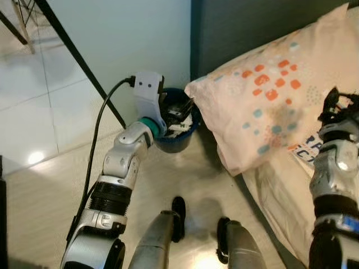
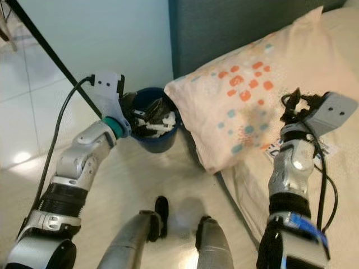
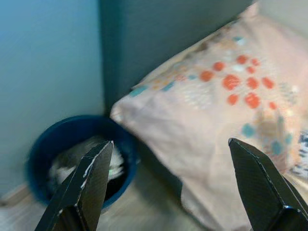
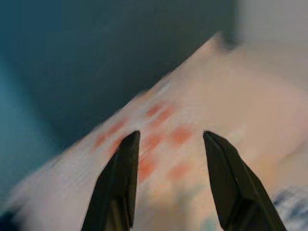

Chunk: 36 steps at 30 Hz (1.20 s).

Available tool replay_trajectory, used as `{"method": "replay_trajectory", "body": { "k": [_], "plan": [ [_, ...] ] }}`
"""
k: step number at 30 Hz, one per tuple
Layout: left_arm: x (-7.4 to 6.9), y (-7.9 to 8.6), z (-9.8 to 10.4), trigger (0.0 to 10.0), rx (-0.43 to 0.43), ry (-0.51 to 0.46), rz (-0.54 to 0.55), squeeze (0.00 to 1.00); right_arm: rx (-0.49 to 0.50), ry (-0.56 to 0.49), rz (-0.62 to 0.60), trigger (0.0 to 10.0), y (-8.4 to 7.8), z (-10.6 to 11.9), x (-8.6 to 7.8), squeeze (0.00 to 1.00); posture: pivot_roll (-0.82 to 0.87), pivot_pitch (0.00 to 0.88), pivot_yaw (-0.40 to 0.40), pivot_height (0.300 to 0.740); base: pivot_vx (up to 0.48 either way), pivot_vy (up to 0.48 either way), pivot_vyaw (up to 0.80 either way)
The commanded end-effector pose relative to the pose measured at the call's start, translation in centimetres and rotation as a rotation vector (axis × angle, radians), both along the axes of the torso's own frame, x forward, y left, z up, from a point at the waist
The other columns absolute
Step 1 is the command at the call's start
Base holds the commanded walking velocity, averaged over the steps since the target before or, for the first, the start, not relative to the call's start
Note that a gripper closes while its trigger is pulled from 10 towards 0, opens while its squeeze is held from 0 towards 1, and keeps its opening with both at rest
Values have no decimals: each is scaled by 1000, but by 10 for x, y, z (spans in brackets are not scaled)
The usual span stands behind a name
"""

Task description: Clean up the room

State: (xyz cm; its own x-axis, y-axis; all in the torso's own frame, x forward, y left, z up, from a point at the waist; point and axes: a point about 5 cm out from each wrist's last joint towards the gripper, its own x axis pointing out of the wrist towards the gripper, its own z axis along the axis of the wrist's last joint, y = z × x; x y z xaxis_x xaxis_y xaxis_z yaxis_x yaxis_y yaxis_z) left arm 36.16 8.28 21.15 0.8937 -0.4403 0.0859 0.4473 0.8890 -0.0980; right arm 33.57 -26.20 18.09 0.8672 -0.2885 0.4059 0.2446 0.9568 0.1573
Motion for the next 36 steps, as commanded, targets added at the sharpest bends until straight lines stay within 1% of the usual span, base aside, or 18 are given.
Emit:
{"method": "replay_trajectory", "body": {
  "k": [1, 3, 5, 6, 8, 9, 10, 11, 13, 14, 15, 16, 19, 20, 21, 23, 28, 36],
  "plan": [
    [-3, 3, -12, 10000, 18, 38, 6, 0, -41, 18, 71, 10000, 19, -6, -5, 0, -52, 309, 176, 686, 0, 0, 0],
    [-3, 3, -12, 10000, 18, 38, 6, 0, -41, 18, 71, 10000, 19, -6, -5, 0, -52, 309, 176, 686, 0, 0, 0],
    [-6, 5, -14, 10000, 26, 42, 7, 0, -57, 15, 116, 10000, 38, -11, -13, 0, -62, 299, 177, 686, 0, 0, 0],
    [-6, 5, -14, 10000, 26, 42, 7, 0, -57, 15, 116, 10000, 38, -11, -13, 0, -62, 299, 177, 686, 0, 0, 0],
    [-11, 9, -17, 10000, 29, 42, 17, 0, -87, 11, 137, 10000, 55, -14, -22, 0, -74, 280, 178, 686, 0, 0, 0],
    [-11, 9, -17, 10000, 29, 42, 17, 0, -87, 11, 137, 10000, 55, -14, -22, 0, -74, 280, 178, 686, 0, 0, 0],
    [-13, 12, -18, 10000, 33, 41, 23, 0, -83, 8, 146, 10000, 61, -15, -26, 0, -80, 268, 181, 686, 0, 0, 0],
    [-13, 12, -18, 10000, 33, 41, 23, 0, -83, 8, 146, 10000, 61, -15, -26, 0, -80, 268, 181, 686, 0, 0, 0],
    [-19, 18, -18, 10000, 51, 32, 32, 0, -82, 13, 171, 10000, 72, -16, -32, 0, -83, 257, 182, 686, 0, 0, 0],
    [-19, 18, -18, 10000, 51, 32, 32, 0, -82, 13, 171, 10000, 72, -16, -32, 0, -83, 257, 182, 686, 0, 0, 0],
    [-22, 21, -19, 10000, 59, 26, 37, 0, -75, 22, 190, 10000, 78, -16, -35, 0, -85, 248, 183, 686, 0, 0, 0],
    [-22, 21, -19, 10000, 59, 26, 37, 0, -75, 22, 190, 10000, 78, -16, -35, 0, -85, 248, 183, 686, 0, 0, 0],
    [-31, 34, -23, 10000, 118, 6, 73, 0, -47, 45, 253, 10000, 97, -20, -41, 0, -83, 226, 179, 686, 0, 0, 0],
    [-33, 36, -24, 10000, 126, 3, 82, 0, -43, 49, 263, 10000, 100, -20, -42, 0, -83, 225, 178, 686, 0, 0, 0],
    [-33, 36, -24, 10000, 126, 3, 82, 0, -43, 49, 263, 10000, 100, -20, -42, 0, -83, 225, 178, 686, 0, 0, 0],
    [-34, 39, -27, 10000, 152, -8, 103, 0, -36, 59, 282, 10000, 108, -21, -41, 0, -87, 214, 172, 686, 0, 0, 0],
    [-35, 37, -28, 10000, 153, -14, 104, 0, -38, 67, 291, 10000, 112, -21, -41, 0, -93, 209, 168, 686, 0, 0, 0],
    [-34, 34, -31, 10000, 150, -23, 122, 0, -78, 87, 303, 10000, 113, -19, -44, 0, -128, 197, 144, 686, 456, 0, 0]
  ]
}}
